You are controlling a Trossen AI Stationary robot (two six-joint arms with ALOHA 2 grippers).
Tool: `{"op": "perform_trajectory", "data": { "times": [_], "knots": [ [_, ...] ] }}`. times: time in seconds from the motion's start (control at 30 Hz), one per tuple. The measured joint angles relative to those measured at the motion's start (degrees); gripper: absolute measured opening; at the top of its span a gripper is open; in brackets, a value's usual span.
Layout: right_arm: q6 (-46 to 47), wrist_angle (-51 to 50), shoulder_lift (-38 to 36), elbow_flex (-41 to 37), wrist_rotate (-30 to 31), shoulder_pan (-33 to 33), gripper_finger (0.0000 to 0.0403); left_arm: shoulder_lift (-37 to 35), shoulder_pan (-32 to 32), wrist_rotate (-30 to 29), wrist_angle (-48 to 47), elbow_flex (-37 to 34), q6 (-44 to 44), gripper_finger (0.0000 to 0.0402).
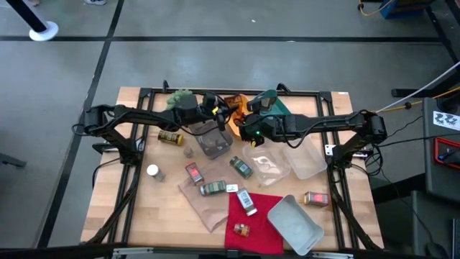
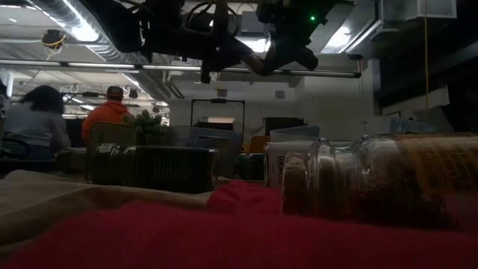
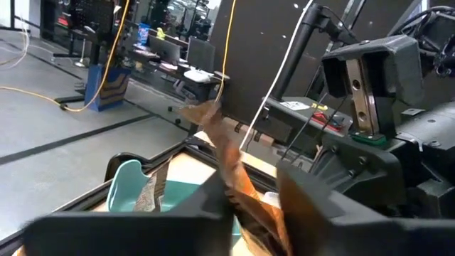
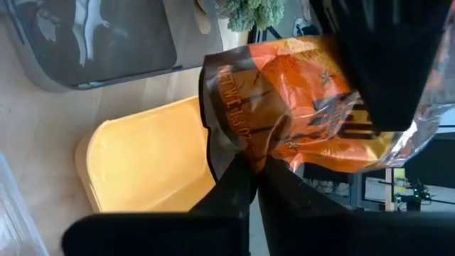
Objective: Sort spices by type
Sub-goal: Put the brown seasoning pack into the green bin
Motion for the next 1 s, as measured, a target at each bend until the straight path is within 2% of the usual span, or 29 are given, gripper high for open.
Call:
{"op": "perform_trajectory", "data": {
  "times": [0.07, 0.13, 0.33, 0.57, 0.7, 0.87, 1.0],
  "knots": [
    [0.0, 0.0, 0.0, 0.0, 0.0, 0.0, 0.0013, 0.0, 0.0, 0.0, 0.0, 0.0, 0.7, 0.0025],
    [0.0, 0.0, 0.0, 0.0, 0.0, 0.0, 0.0018, 0.0, 0.0, 0.0, -0.1, 0.0, 0.9, 0.0012],
    [3.7, 0.1, 0.0, 0.0, -0.1, 0.0, 0.0065, 0.0, -0.1, -0.1, -0.5, 0.0, 4.2, 0.0009],
    [12.1, -0.7, 0.0, 0.0, 0.1, 0.0, 0.0143, 0.0, 0.0, -0.2, -2.1, 0.0, 11.9, 0.0007],
    [12.4, -1.6, 0.0, 0.0, 3.7, 0.0, 0.0179, -0.1, 0.0, -0.2, -5.8, 0.0, 17.8, 0.0008],
    [12.1, -2.1, 0.0, 0.1, 5.3, -0.2, 0.0192, -0.1, -0.1, 2.4, -11.0, 0.0, 24.3, 0.0007],
    [12.0, -2.2, 0.0, 0.1, -0.6, -0.5, 0.0189, -0.1, -0.9, 7.1, -13.3, -0.1, 29.0, 0.0008]
  ]
}}
